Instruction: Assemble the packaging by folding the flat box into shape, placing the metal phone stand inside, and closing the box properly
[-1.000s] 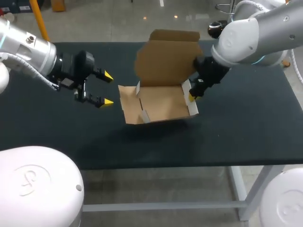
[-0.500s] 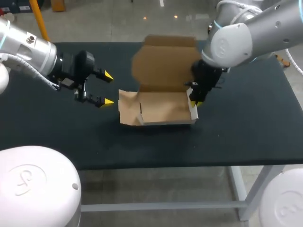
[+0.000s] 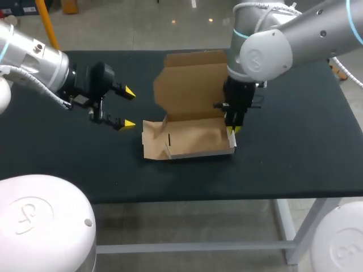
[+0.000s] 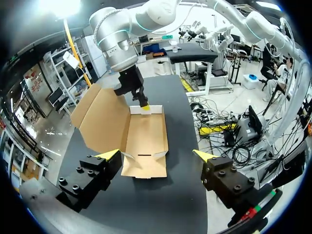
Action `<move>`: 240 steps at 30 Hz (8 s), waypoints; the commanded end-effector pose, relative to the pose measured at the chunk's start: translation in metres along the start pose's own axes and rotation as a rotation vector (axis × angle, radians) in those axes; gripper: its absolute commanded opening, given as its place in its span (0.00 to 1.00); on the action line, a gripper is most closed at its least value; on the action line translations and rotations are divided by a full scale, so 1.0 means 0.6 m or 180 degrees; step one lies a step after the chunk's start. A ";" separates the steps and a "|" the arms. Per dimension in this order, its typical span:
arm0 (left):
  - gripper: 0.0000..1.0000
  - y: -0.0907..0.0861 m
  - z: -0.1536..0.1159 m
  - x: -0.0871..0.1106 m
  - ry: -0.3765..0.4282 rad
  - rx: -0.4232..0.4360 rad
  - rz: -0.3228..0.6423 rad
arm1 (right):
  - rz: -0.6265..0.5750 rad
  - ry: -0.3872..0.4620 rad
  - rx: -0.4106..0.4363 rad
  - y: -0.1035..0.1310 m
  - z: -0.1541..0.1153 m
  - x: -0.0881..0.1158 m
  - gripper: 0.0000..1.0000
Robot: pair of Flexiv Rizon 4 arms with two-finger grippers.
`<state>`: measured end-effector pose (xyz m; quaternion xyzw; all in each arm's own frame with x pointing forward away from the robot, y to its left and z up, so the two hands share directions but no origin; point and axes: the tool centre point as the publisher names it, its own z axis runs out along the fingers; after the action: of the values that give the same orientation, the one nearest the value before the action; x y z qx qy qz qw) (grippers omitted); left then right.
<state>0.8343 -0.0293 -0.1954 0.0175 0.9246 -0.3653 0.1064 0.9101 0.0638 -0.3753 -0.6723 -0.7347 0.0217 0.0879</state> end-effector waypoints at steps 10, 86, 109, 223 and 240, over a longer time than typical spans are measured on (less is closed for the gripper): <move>1.00 0.015 0.022 -0.004 0.0126 -0.0461 0.0063 | -0.0054 -0.0028 0.0229 -0.005 0.015 0.010 0.00; 1.00 0.029 0.034 -0.004 0.0198 -0.0587 0.0014 | 0.0339 -0.0235 0.0177 -0.017 0.048 0.010 0.11; 1.00 0.029 0.034 -0.004 0.0198 -0.0587 0.0014 | 0.0426 -0.0223 -0.0023 -0.003 0.064 0.011 0.14; 1.00 0.029 0.034 -0.004 0.0198 -0.0587 0.0014 | 0.0180 -0.0368 -0.0505 -0.009 0.064 -0.010 0.00; 1.00 0.029 0.034 -0.004 0.0198 -0.0587 0.0014 | 0.0187 -0.0394 -0.0373 -0.023 0.065 0.000 0.00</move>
<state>0.8429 -0.0303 -0.2220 0.0214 0.9564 -0.2801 0.0804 0.8897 0.0631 -0.4136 -0.6952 -0.7186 0.0166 0.0027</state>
